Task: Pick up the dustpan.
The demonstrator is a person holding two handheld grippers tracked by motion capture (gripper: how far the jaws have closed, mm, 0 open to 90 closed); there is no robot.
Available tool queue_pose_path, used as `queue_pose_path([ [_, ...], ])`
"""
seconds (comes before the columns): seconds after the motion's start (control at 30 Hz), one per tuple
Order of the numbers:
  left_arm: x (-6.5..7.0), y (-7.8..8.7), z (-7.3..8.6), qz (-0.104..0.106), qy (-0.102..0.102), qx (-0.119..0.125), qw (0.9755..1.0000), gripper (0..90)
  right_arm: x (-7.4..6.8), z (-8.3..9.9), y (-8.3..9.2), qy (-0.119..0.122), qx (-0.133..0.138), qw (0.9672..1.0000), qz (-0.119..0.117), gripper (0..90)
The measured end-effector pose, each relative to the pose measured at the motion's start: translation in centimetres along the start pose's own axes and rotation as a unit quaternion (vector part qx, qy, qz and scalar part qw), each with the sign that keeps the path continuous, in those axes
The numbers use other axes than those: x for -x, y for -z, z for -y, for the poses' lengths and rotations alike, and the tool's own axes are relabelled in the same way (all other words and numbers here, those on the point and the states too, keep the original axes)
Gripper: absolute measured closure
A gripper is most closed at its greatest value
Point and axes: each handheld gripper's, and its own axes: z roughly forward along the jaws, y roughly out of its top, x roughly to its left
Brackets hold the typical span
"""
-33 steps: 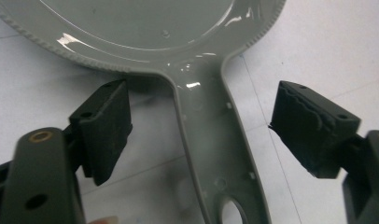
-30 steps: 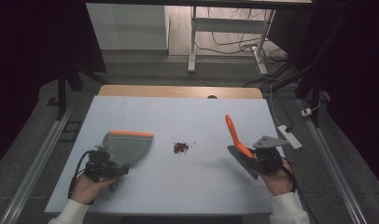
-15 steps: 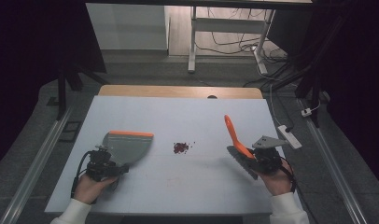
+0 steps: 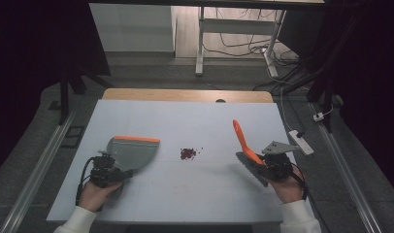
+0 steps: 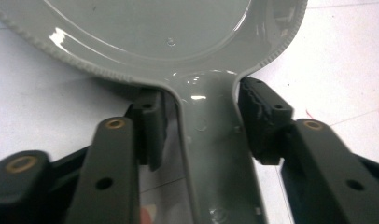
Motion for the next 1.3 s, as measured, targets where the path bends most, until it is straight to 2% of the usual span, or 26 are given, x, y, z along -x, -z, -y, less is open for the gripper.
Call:
queue_pose_path([
  [0.3, -0.4, 0.1, 0.0, 0.0, 0.01, 0.008, 0.9999, 61.4, -0.1, 0.0, -0.2, 0.003, -0.003, 1.0, -0.002, 70.1],
  [0.7, -1.0, 0.5, 0.1, 0.015, 0.005, 0.024, 0.9996, 61.9, -0.1, -0.1, 0.0, 0.003, 0.002, 1.0, -0.001, 70.1],
  [0.83, -1.3, 0.8, 0.1, 0.021, 0.001, 0.034, 0.9992, 61.9, -0.1, -0.1, 0.1, 0.003, 0.004, 1.0, 0.001, 70.1],
  [1.07, -1.5, 1.1, -0.1, 0.043, -0.021, 0.058, 0.9972, 61.9, -0.1, -0.2, 0.1, 0.004, 0.005, 1.0, 0.003, 70.1],
  [1.3, -1.8, 1.3, -0.3, 0.057, -0.028, 0.069, 0.9956, 61.9, -0.3, -0.4, -0.1, 0.006, 0.005, 1.0, 0.003, 70.1],
])
